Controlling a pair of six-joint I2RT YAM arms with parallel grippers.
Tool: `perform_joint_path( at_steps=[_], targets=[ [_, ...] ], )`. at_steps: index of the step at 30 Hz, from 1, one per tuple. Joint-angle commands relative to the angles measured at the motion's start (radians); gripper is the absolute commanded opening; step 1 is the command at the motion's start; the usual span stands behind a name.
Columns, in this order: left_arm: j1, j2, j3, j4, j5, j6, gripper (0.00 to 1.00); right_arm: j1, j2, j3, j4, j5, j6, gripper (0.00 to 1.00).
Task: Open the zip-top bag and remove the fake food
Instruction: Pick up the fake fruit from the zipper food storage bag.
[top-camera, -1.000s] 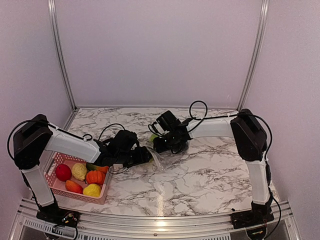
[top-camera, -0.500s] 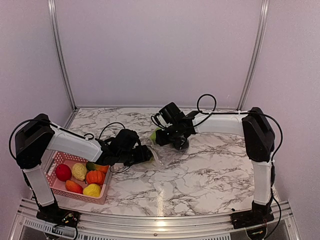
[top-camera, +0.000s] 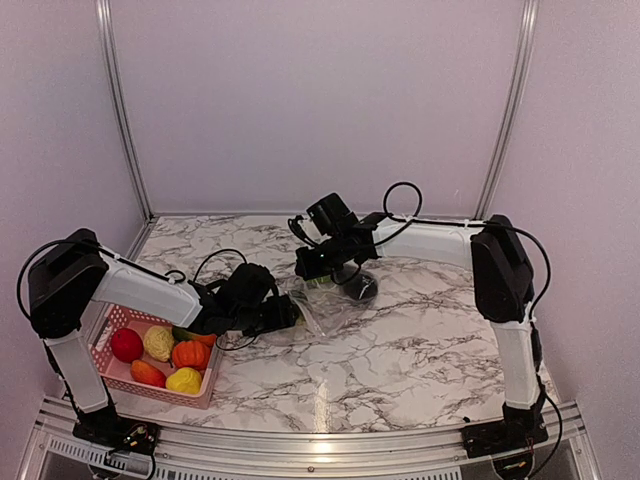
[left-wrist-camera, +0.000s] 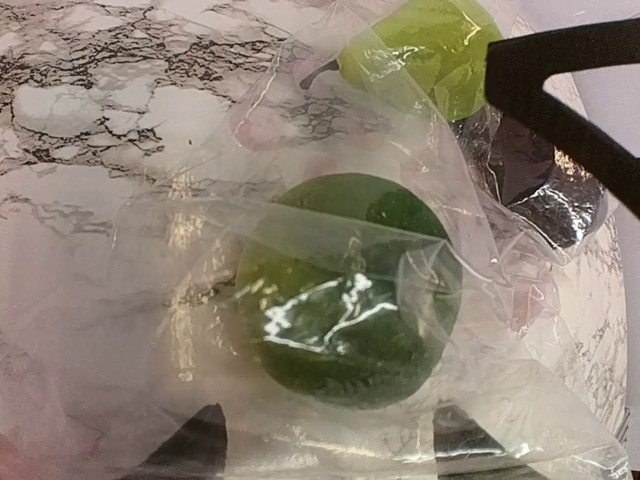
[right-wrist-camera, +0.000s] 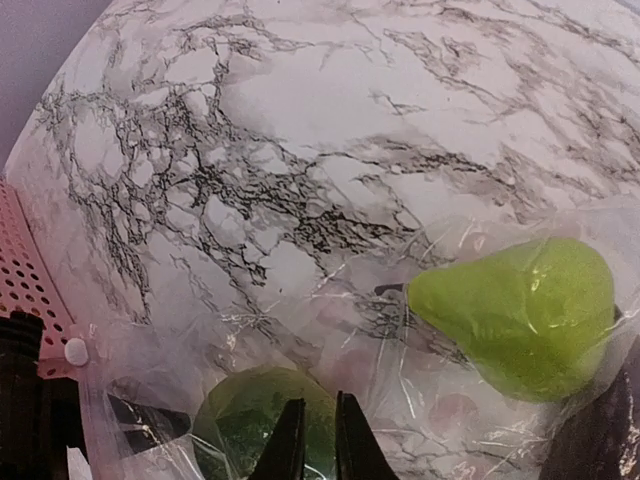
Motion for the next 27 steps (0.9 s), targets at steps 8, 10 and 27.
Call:
perform_joint_path(
  at_steps=[8, 10, 27],
  targets=[
    [0.005, 0.019, 0.025, 0.000, -0.009, 0.048, 0.79, 0.020, 0.097, 0.006, -0.055, -0.081, -0.025, 0.09],
    [0.005, 0.026, 0.031, -0.002, -0.012, 0.055, 0.80, 0.026, 0.091, -0.006, -0.060, -0.084, -0.038, 0.08],
    [0.003, 0.050, 0.084, -0.055, -0.021, 0.080, 0.69, 0.016, 0.060, -0.077, -0.014, -0.173, -0.017, 0.09]
  ],
)
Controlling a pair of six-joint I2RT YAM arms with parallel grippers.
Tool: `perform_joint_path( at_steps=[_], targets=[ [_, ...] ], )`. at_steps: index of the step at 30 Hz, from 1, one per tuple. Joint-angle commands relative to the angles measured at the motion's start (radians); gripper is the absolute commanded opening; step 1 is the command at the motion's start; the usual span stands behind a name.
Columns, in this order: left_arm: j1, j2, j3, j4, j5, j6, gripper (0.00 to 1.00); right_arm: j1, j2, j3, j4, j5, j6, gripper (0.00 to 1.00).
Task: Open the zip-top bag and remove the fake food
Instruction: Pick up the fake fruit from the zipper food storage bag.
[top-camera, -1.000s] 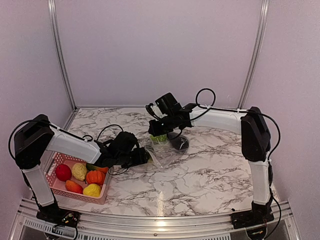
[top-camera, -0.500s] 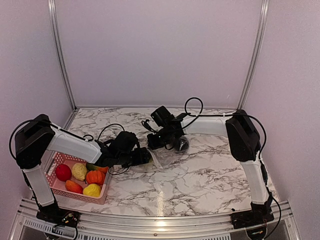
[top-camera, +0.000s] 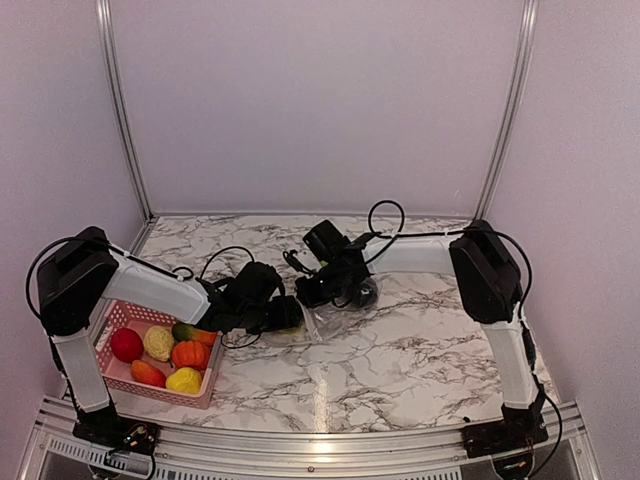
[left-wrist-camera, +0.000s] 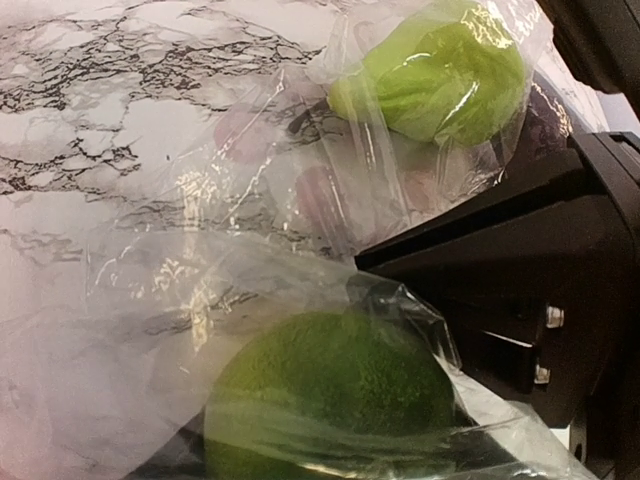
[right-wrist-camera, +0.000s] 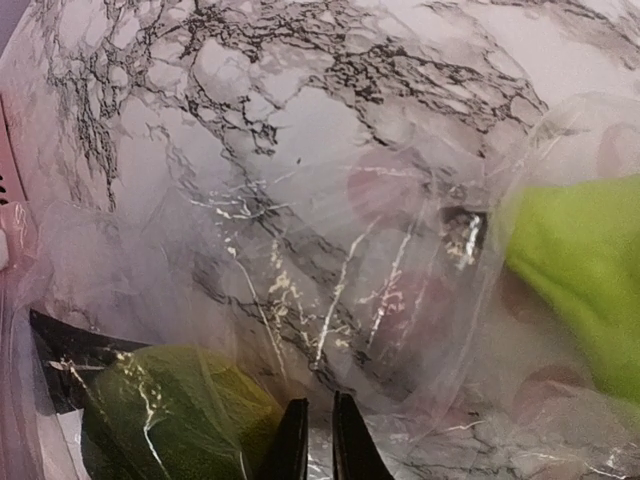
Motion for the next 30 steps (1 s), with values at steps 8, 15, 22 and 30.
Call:
perform_joint_path(
  at_steps=[8, 15, 22, 30],
  targets=[
    [-0.011, -0.099, 0.011, -0.088, -0.023, 0.052, 0.53, -0.028, -0.070, -0.051, 0.061, 0.085, 0.063, 0.11],
    [-0.021, -0.177, -0.012, -0.171, 0.025, 0.069, 0.52, -0.049, -0.079, -0.080, 0.104, 0.109, 0.093, 0.12],
    [-0.027, -0.262, -0.057, -0.224, 0.092, 0.051, 0.52, -0.054, -0.083, -0.089, 0.135, 0.127, 0.099, 0.12],
    [-0.033, -0.383, -0.112, -0.342, 0.112, 0.020, 0.52, -0.059, -0.085, -0.091, 0.144, 0.136, 0.095, 0.13]
  ],
)
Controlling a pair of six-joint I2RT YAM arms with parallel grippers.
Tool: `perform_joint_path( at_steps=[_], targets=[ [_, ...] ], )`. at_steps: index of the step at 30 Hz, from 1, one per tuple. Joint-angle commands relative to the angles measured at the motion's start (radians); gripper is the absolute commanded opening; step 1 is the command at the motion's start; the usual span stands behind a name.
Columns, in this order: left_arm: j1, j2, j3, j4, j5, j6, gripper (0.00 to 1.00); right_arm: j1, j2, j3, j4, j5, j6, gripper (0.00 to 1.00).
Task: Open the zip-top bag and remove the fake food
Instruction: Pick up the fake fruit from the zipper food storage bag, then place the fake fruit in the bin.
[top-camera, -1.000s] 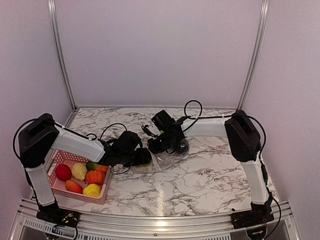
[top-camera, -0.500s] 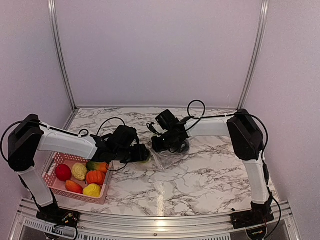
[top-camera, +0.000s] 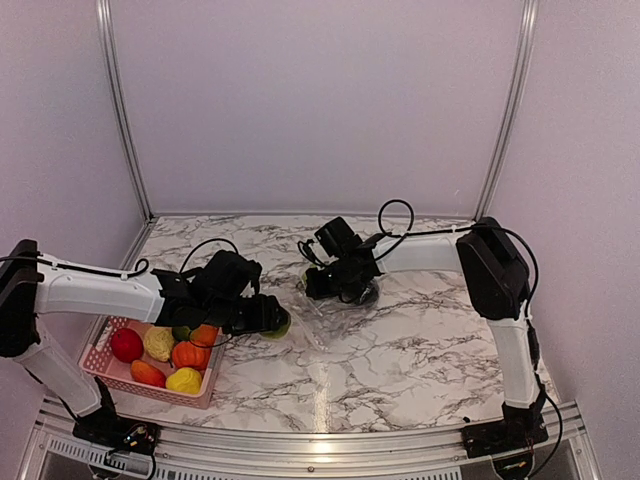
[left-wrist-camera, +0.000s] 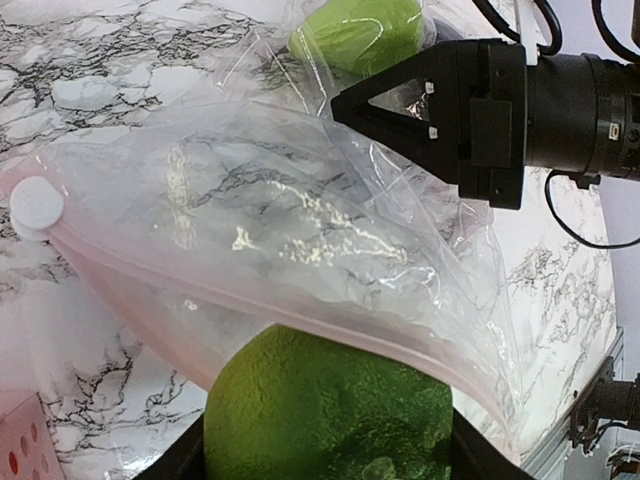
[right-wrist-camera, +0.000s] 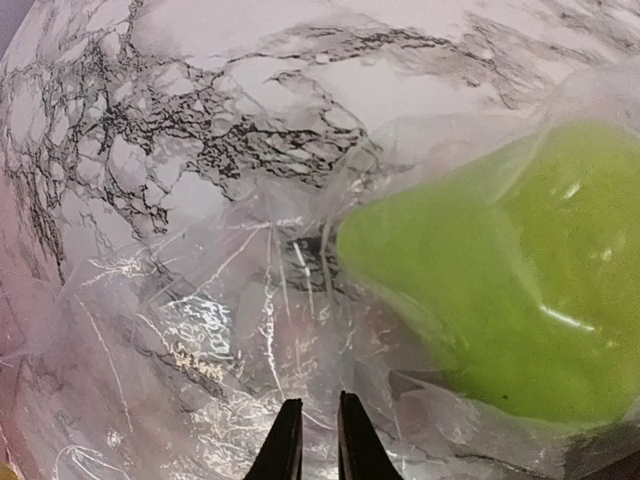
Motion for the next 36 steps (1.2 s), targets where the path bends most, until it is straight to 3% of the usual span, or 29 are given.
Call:
perform_joint_path(
  at_steps=[1, 11, 26, 32, 36],
  targets=[
    [-0.004, -0.094, -0.038, -0.120, 0.013, -0.017, 0.52, -0.007, -0.045, -0.005, 0.026, 0.020, 0.003, 0.13],
    [-0.005, -0.293, -0.084, -0.356, -0.058, -0.066, 0.53, -0.012, -0.052, -0.003, 0.031, 0.017, -0.006, 0.13],
    [0.002, -0.647, -0.193, -0.753, -0.258, -0.394, 0.52, -0.012, -0.120, -0.053, 0.079, 0.001, -0.004, 0.13],
    [0.020, -0.758, -0.228, -0.842, -0.385, -0.521, 0.53, -0.011, -0.134, -0.065, 0.091, -0.014, -0.005, 0.13],
    [0.070, -0.771, -0.210, -0.848, -0.490, -0.528, 0.54, -0.011, -0.144, -0.072, 0.093, -0.016, -0.007, 0.13]
  ],
)
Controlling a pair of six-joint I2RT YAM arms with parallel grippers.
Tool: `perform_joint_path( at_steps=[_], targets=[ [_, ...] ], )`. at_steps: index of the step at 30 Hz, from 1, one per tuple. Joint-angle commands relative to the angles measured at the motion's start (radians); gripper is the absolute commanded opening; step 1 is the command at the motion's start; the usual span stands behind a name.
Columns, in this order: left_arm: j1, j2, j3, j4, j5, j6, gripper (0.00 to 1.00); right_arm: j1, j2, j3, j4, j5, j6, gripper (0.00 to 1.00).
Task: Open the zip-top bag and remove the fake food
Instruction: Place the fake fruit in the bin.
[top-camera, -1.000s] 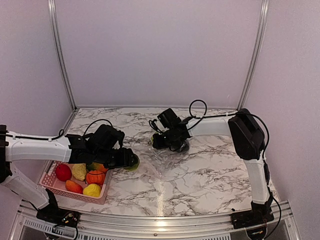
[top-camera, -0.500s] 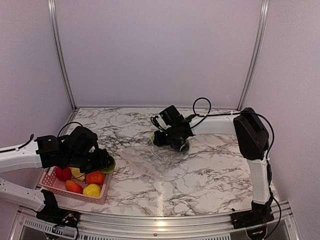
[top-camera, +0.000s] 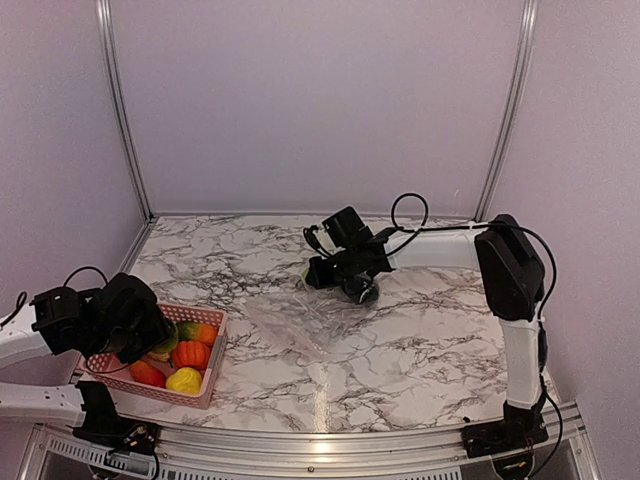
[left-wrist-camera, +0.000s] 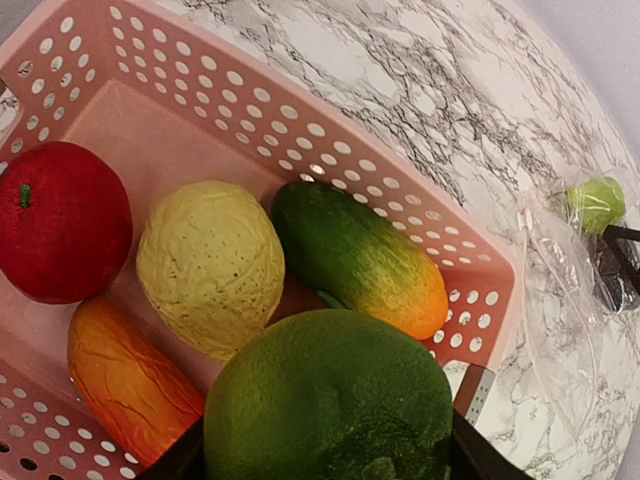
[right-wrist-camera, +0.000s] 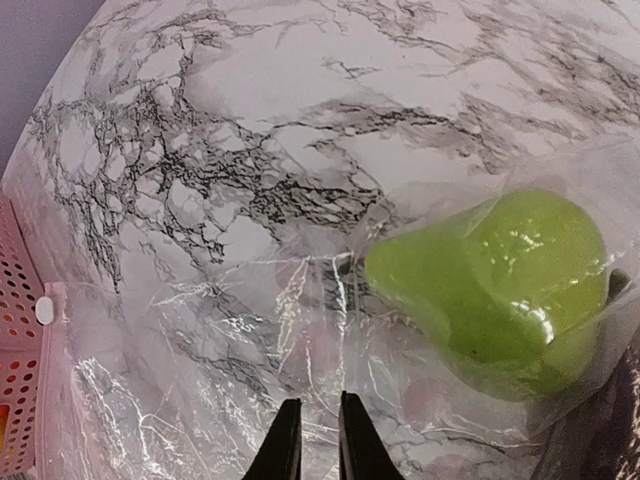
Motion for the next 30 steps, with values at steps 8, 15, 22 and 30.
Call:
perform_joint_path(
  at_steps=[8, 15, 22, 30],
  targets=[
    [0.281, 0.135, 0.043, 0.043, -0.157, 0.157, 0.56, -0.004, -0.083, -0.039, 0.020, -0.014, -0.009, 0.13],
    [0.494, 0.185, 0.004, 0.192, -0.049, 0.329, 0.58, -0.004, -0.118, -0.064, 0.024, -0.010, -0.010, 0.13],
    [0.534, 0.228, -0.022, 0.264, -0.030, 0.371, 0.72, -0.004, -0.137, -0.066, 0.010, 0.003, -0.020, 0.13],
    [0.541, 0.191, -0.021, 0.265, -0.054, 0.384, 0.90, -0.012, -0.147, -0.058, -0.009, 0.034, -0.040, 0.20]
  ],
)
